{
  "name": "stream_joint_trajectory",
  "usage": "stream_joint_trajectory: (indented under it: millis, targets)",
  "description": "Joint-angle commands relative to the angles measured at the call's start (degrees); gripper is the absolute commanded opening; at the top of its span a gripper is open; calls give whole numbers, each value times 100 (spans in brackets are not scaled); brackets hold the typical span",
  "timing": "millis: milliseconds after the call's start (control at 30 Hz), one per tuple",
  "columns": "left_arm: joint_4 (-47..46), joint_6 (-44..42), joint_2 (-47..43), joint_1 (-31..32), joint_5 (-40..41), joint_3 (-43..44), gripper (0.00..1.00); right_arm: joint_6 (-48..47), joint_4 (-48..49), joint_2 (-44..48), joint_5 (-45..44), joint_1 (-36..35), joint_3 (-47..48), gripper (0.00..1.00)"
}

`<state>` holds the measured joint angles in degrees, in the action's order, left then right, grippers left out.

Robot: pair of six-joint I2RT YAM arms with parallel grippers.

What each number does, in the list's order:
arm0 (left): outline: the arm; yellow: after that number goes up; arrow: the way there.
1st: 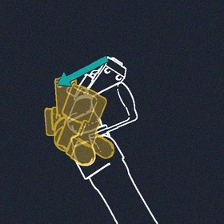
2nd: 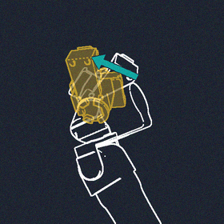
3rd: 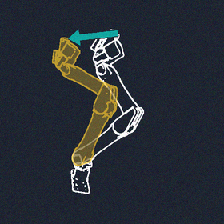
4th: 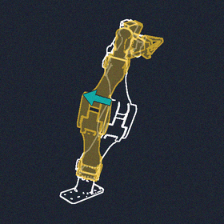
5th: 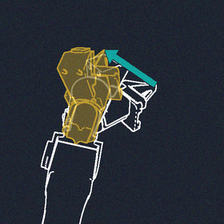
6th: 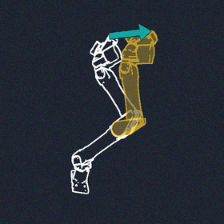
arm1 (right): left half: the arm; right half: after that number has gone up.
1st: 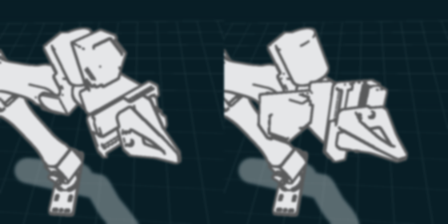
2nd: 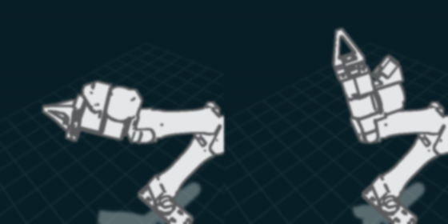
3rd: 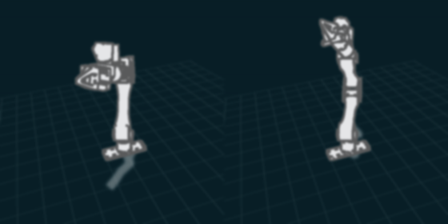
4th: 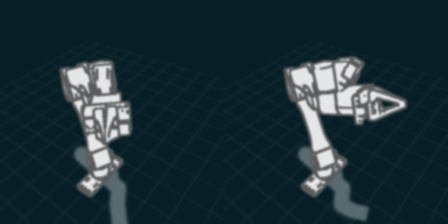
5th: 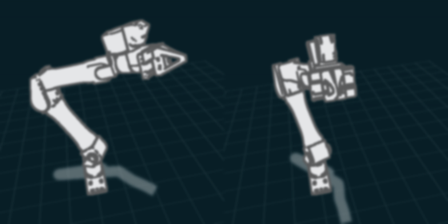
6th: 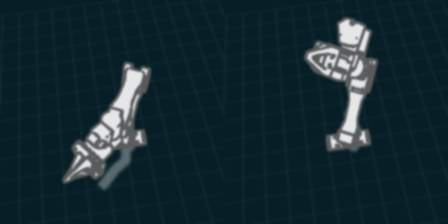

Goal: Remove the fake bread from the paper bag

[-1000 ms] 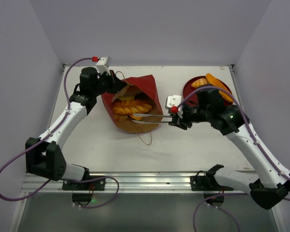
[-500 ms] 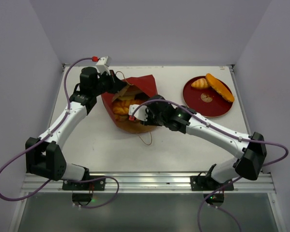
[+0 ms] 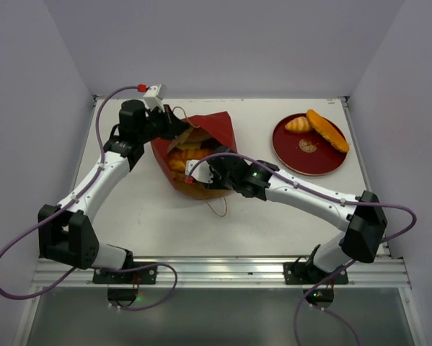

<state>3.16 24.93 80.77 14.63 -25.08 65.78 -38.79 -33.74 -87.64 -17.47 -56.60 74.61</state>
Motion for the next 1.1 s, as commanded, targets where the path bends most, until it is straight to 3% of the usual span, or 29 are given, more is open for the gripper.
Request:
stream_joint_trajectory:
  millis: [0, 1067]
  targets:
    - [-34, 126, 52, -48, -155, 119, 0, -147, 245, -43, -317, -70, 221, 44]
    - [-61, 153, 26, -48, -181, 111, 0, -481, 561, -17, -1030, -334, 177, 48]
